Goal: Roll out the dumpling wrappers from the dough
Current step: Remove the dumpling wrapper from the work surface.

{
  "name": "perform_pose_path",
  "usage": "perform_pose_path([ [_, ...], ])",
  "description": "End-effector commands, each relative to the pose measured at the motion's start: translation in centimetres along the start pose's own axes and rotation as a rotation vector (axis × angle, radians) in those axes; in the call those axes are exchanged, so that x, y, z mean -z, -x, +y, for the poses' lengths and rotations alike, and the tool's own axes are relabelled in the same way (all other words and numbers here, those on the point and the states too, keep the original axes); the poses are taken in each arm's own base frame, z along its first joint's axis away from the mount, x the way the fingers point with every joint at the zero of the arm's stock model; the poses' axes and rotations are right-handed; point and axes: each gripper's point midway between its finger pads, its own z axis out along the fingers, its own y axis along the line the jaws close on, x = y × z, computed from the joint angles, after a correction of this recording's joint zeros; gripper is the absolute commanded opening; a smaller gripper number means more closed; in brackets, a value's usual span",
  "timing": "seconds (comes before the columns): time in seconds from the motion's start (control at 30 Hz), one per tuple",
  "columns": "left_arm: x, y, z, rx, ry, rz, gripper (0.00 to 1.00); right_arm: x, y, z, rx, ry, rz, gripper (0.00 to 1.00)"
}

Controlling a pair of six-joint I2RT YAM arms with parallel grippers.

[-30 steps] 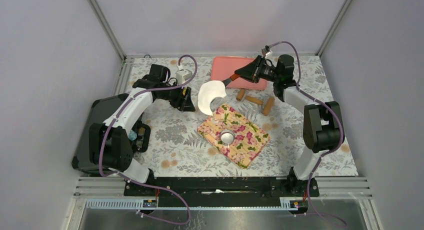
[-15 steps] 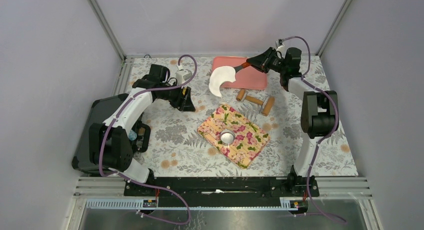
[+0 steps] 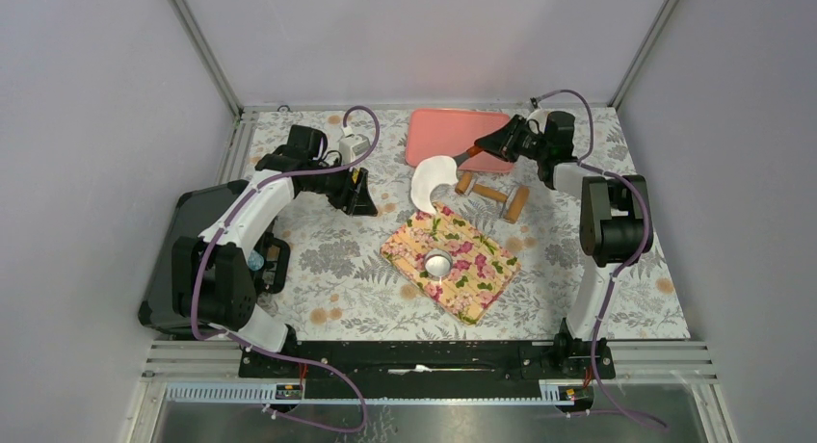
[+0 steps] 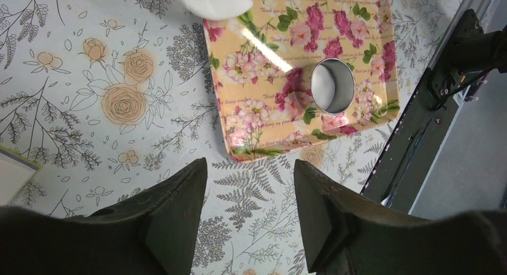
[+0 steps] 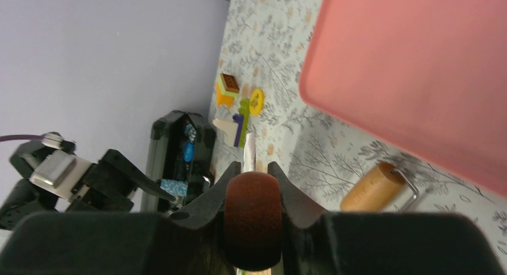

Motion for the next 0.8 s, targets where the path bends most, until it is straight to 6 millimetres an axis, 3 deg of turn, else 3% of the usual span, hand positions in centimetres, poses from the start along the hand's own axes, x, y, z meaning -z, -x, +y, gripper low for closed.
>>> perform_pose_path([
  [0.0,0.4,0.9,-0.7,-0.037,-0.031,-0.044,0.58,0.5,-0.9,0.8,0.104,0.009,0.014,0.0],
  [0.3,0.4,0.8,-0.8,-0.037,-0.035,-0.044,0.58,1.3,-2.7,0.0,0.211,-0.099,0.048,0.0],
  [0.57,0.3,0.6,-0.8,-0.031,-0.039,-0.041,0.58,2.2,-1.3,2.6,0.411,-0.174,0.029,0.0],
  [0.77,0.5,0.7,-1.0,-0.036,-0.039,-0.047,0.58,3.3,-1.0,2.9,0.53,-0.286,0.051,0.0],
])
